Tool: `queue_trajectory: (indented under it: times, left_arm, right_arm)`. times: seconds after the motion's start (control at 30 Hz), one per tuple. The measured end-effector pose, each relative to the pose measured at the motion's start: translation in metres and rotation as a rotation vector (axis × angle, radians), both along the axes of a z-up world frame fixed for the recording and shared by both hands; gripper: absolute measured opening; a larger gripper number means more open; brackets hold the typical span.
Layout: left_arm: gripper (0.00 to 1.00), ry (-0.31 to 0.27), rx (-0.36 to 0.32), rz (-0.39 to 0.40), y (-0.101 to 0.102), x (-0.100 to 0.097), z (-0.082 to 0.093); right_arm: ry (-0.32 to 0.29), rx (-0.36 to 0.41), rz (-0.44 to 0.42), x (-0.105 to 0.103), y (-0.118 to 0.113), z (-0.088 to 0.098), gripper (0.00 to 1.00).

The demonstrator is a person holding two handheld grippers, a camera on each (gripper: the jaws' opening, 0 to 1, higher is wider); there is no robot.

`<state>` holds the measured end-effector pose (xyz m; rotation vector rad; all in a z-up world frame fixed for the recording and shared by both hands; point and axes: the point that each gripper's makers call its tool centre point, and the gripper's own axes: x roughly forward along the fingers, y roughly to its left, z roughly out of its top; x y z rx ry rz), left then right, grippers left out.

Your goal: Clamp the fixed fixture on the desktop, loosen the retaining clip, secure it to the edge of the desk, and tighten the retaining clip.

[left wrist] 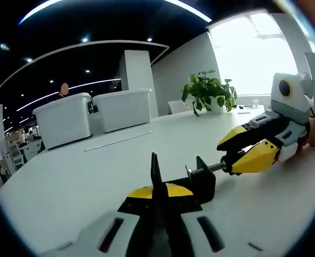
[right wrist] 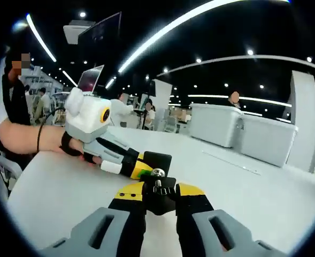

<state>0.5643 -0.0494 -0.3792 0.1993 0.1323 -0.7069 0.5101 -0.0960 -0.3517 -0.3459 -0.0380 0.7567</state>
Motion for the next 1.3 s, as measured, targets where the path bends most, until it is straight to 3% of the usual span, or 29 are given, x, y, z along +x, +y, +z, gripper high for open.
queue_trajectory:
  times: [0.07,0.2,0.27,0.37,0.4,0.53,0.7,0.83,0.97,1.03,1.3]
  left_arm:
    - [0.05,0.000,0.000,0.000,0.000,0.000,0.000]
    - [0.05,0.000,0.000,0.002,0.000,0.000,0.000]
    - [0.05,0.000,0.001,0.002,0.000,0.000,0.000]
    - [0.05,0.000,0.001,-0.001,0.000,-0.001,0.000]
    - [0.05,0.000,0.000,-0.002,0.000,-0.001,0.000]
    - [0.05,0.000,0.000,-0.003,0.000,-0.001,0.000]
    - [0.05,0.001,0.000,-0.004,0.000,0.000,0.000]
    - [0.05,0.003,-0.001,-0.004,0.000,0.000,0.000]
    - [0.05,0.003,-0.001,-0.004,0.000,0.001,0.000]
    - [0.05,0.003,-0.001,-0.004,0.000,0.000,0.000]
    - [0.05,0.000,0.000,-0.003,0.000,0.001,0.000]
  right_arm:
    - [-0.063,-0.063,-0.004,-0.001,0.002,0.000,0.20]
    - [-0.128,-0.134,-0.022,0.000,0.004,0.000,0.20]
    - [-0.125,-0.131,-0.022,-0.001,0.004,-0.001,0.20]
    - [-0.051,-0.056,-0.020,0.000,0.002,0.000,0.20]
    - [0.007,0.022,-0.027,0.001,0.000,0.003,0.20]
    - [0.162,0.190,-0.060,0.008,-0.012,0.005,0.25]
    - [0.345,0.285,-0.008,0.007,-0.009,-0.006,0.25]
    - [0.403,0.358,-0.006,0.010,-0.012,-0.004,0.24]
    - [0.341,0.323,0.013,0.004,-0.008,-0.002,0.22]
    - [0.260,0.270,0.030,0.003,-0.006,0.003,0.19]
    - [-0.113,-0.134,-0.007,-0.005,0.002,0.000,0.19]
